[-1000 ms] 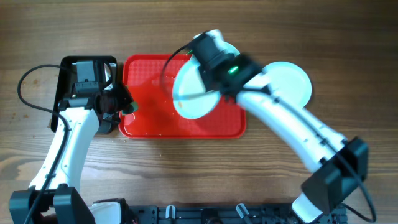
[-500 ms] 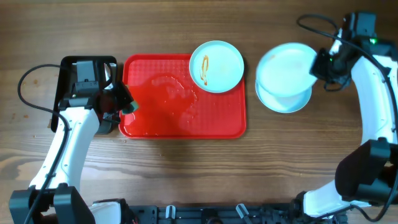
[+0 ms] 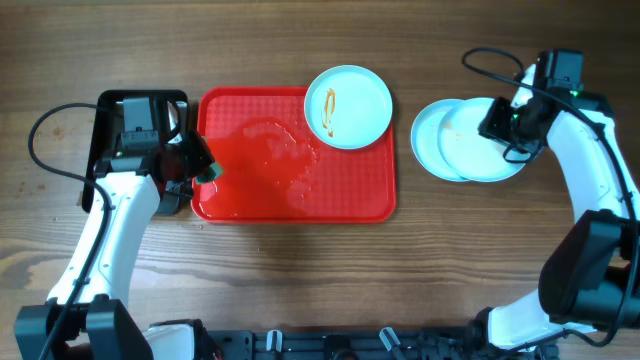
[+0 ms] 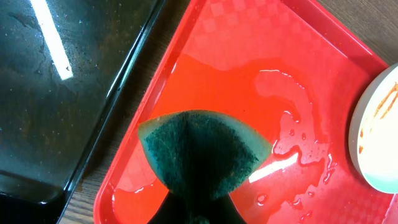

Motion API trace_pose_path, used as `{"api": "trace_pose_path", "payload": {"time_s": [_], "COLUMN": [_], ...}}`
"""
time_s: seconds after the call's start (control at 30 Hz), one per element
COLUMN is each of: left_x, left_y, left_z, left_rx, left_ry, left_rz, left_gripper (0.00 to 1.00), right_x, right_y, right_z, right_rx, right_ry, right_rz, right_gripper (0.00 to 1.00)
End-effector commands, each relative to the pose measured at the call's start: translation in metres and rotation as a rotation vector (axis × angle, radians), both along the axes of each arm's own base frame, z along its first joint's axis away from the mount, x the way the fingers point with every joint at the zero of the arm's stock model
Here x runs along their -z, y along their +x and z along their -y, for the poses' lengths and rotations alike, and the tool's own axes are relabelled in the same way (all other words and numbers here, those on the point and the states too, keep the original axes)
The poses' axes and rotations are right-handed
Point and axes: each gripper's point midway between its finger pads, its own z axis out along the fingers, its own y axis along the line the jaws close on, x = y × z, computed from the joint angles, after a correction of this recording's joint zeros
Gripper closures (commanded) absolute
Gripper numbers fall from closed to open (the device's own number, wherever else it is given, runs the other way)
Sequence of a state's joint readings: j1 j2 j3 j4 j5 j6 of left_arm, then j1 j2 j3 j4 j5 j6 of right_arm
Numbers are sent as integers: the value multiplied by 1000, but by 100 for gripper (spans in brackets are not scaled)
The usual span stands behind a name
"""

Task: Clean dirty plates on tray and stack at the side
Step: 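Grasp the last plate's rim with the right gripper and drag it left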

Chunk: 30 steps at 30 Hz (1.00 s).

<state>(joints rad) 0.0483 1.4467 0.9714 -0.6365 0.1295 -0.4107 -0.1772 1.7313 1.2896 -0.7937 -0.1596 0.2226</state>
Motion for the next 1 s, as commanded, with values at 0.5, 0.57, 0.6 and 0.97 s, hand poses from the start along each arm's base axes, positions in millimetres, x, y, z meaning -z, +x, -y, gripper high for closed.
{"api": "trace_pose_path", "payload": {"time_s": [0.5,0.57,0.6,0.97], "left_x": [1,1,1,2], "left_y": [1,1,1,-1], "left_z": [1,1,1,1], "left_rx": [-14,-14,-14,-14], "left_ry": [-19,-19,-19,-19], "left_rz": [-3,-3,-3,-12], "left_gripper": [96,96,96,96], "right_x": [19,-6,-18,30], "right_y": [28,40,46,37], "right_z": [-80,-98,-111,-235], "right_rx": [-135,-169,-173,-120], "right_ry": [32,70,99,164], "right_rz": [-15,47,73,-10], "right_gripper": [69,68,68,69]}}
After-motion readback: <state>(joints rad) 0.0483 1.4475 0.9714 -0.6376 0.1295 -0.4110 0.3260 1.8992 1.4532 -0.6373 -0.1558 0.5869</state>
